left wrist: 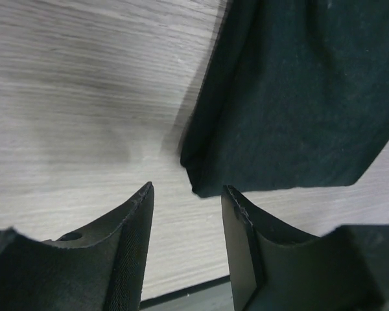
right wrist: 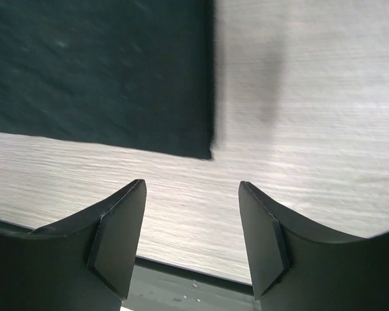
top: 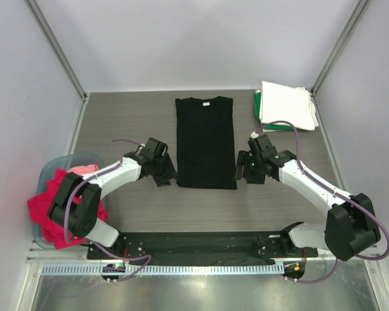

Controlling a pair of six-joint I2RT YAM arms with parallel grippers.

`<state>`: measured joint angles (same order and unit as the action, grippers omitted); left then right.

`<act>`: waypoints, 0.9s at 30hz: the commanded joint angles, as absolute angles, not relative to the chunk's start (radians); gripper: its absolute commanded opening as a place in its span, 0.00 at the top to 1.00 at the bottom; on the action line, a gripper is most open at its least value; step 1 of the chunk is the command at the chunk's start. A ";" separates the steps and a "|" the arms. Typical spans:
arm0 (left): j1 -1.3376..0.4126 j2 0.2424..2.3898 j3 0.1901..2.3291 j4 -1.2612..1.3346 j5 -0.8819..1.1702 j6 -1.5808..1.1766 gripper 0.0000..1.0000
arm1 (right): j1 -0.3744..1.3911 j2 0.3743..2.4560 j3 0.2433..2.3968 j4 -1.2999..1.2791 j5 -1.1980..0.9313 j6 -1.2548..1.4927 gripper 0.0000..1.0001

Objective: Fold and stack the t-shirts
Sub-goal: Fold the tshirt

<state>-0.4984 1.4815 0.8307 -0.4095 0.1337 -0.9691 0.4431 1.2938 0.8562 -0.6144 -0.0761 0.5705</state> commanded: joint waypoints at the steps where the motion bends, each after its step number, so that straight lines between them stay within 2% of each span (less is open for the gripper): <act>1: -0.523 1.512 0.838 -0.308 0.141 -1.000 0.53 | 0.425 1.243 0.805 -0.594 -0.071 0.574 0.35; 8: -0.578 1.555 0.781 -0.265 0.091 -1.032 0.59 | 0.382 1.206 0.735 -0.561 -0.104 0.555 0.34; 12: -0.581 1.554 0.744 -0.307 0.020 -1.063 0.69 | 0.370 1.209 0.706 -0.535 -0.120 0.551 0.34; 17: -0.581 1.540 0.693 -0.334 -0.046 -1.088 0.70 | 0.361 1.210 0.683 -0.509 -0.132 0.549 0.33; 20: -0.583 1.536 0.696 -0.334 -0.032 -1.081 0.68 | 0.359 1.218 0.669 -0.494 -0.144 0.551 0.33; 24: -0.586 1.474 0.712 -0.365 -0.034 -1.080 0.55 | 0.357 1.216 0.663 -0.465 -0.167 0.560 0.33; 27: -0.584 1.414 0.733 -0.405 -0.066 -1.080 0.53 | 0.357 1.218 0.658 -0.445 -0.181 0.566 0.33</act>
